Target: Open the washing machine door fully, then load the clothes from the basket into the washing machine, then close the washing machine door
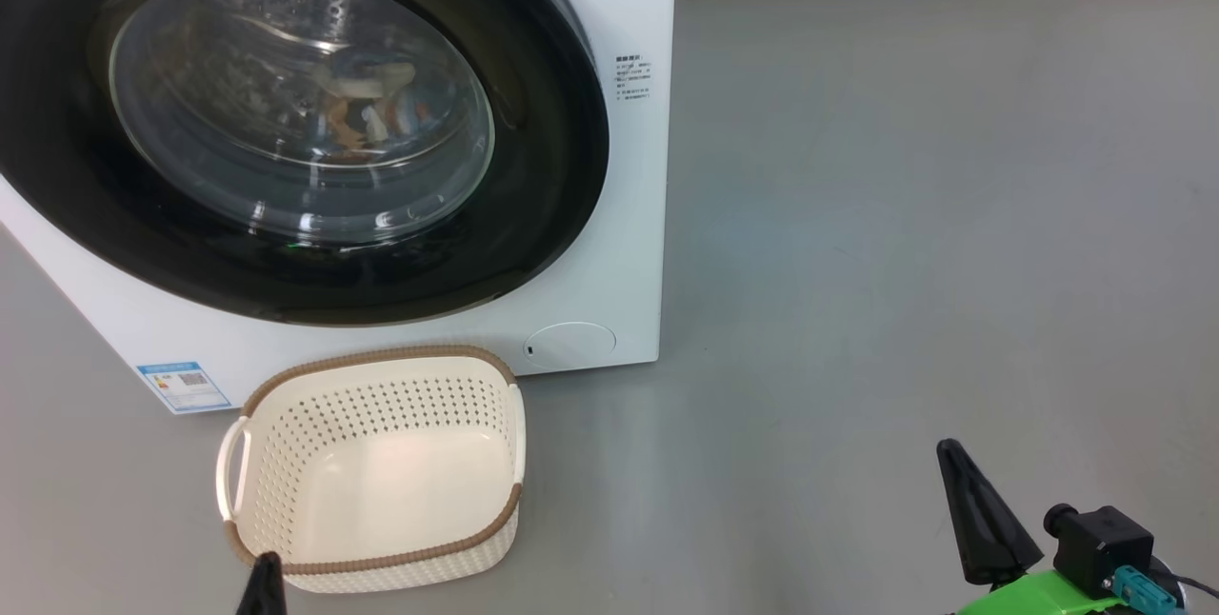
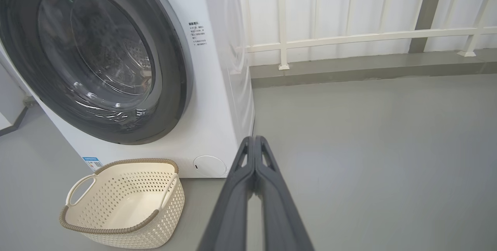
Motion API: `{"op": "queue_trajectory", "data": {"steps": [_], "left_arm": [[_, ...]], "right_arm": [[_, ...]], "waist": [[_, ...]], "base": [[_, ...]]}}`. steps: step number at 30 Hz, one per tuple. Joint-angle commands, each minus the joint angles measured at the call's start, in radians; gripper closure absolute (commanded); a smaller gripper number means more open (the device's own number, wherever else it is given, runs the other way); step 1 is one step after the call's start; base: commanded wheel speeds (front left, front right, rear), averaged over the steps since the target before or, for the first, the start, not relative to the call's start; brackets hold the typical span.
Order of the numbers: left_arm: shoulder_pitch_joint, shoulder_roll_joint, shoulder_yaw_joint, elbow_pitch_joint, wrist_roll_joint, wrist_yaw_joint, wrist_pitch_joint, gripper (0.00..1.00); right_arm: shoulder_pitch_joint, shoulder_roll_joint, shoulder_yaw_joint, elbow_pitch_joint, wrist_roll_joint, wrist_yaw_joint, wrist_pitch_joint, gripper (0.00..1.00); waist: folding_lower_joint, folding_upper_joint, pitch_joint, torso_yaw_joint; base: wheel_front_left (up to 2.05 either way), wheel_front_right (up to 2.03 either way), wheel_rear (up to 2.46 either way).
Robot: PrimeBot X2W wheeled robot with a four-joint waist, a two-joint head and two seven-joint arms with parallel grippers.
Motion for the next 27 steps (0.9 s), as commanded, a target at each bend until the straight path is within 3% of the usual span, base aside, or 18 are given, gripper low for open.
{"op": "queue_trajectory", "data": {"steps": [1,6,11,27], "left_arm": [[-0.005,0.008,0.0,-0.011,-0.032,-0.002,0.005,1.0],[-0.015,0.011,0.0,-0.003,-0.081,-0.004,0.015,1.0],[-0.029,0.015,0.0,0.009,-0.141,-0.008,0.026,1.0],[-0.074,0.026,-0.001,0.048,-0.33,-0.022,0.065,1.0]], "right_arm": [[-0.004,-0.001,-0.003,-0.014,0.031,0.0,0.009,1.0],[-0.006,0.0,-0.005,-0.013,0.077,-0.001,0.021,1.0],[-0.011,0.0,-0.008,-0.01,0.134,-0.001,0.035,1.0],[-0.026,0.002,-0.017,-0.002,0.319,-0.002,0.082,1.0]], "waist": [[0.0002,0.0,0.0,0.0],[0.0023,0.0,-0.002,0.0],[0.0002,0.0,0.0,-0.001],[0.0001,0.0,0.001,-0.001]], "base": [[0.0,0.0,0.0],[0.0,0.0,0.0],[0.0,0.0,0.0],[0.0,0.0,0.0]]}}
